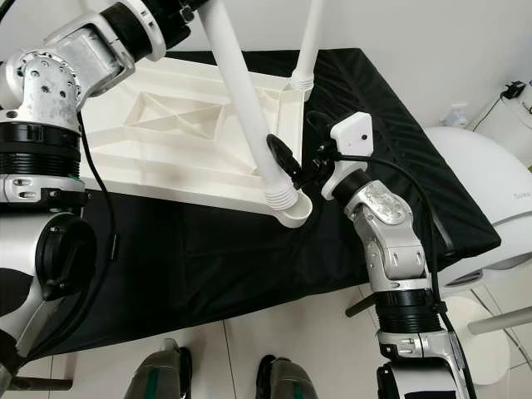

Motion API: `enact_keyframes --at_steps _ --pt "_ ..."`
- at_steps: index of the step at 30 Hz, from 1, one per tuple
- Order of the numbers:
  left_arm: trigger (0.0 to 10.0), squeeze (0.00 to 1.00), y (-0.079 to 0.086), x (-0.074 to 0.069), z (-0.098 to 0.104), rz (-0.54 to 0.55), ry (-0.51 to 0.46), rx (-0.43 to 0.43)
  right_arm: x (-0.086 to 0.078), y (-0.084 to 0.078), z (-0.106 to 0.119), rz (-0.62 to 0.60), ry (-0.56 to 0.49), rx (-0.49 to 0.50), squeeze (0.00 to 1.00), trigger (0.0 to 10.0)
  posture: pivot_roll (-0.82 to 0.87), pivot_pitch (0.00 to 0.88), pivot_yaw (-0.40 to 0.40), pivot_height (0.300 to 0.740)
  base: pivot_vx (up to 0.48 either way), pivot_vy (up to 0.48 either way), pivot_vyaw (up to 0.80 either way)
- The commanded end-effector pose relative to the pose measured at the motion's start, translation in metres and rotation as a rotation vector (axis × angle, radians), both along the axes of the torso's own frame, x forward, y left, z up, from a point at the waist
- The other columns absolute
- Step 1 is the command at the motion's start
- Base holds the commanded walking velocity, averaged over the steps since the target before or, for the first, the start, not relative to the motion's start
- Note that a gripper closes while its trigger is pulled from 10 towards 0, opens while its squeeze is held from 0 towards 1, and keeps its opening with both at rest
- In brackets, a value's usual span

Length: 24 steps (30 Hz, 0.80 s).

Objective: Building children table

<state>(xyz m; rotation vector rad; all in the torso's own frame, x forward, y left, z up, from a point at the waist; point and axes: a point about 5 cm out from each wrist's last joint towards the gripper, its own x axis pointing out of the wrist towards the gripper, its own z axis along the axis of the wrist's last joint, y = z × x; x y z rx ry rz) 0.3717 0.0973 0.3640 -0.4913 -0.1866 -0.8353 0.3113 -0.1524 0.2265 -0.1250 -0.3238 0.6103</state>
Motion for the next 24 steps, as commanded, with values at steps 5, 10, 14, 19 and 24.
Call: enact_keyframes --at_steps 5,10,14,19,24 --pt "0.0 0.00 -0.006 -0.004 0.009 -0.035 -0.025 -0.008 0.001 -0.003 -0.004 -0.008 0.020 0.003 0.00 10.0 0.05 0.100 -0.055 0.740 0.000 0.000 0.00" --pt "10.0 0.00 -0.001 -0.007 0.026 -0.015 -0.072 -0.002 0.002 -0.003 -0.004 -0.006 0.028 0.008 0.00 10.0 0.05 0.101 -0.059 0.740 0.000 0.000 0.00" --pt "10.0 0.00 0.003 -0.011 0.039 -0.002 -0.116 -0.006 0.003 -0.003 -0.003 0.013 0.040 0.009 0.00 10.0 0.05 0.101 -0.063 0.740 0.000 0.000 0.00" --pt "10.0 0.00 0.007 -0.018 0.053 0.003 -0.173 -0.012 -0.002 0.003 -0.004 0.128 0.069 -0.013 0.00 10.0 0.06 0.100 -0.075 0.740 0.000 0.000 0.00" --pt "10.0 0.00 0.005 -0.024 0.059 0.026 -0.237 0.017 -0.009 0.011 -0.004 0.226 0.075 -0.025 0.00 10.0 0.05 0.099 -0.084 0.740 0.000 0.000 0.00"
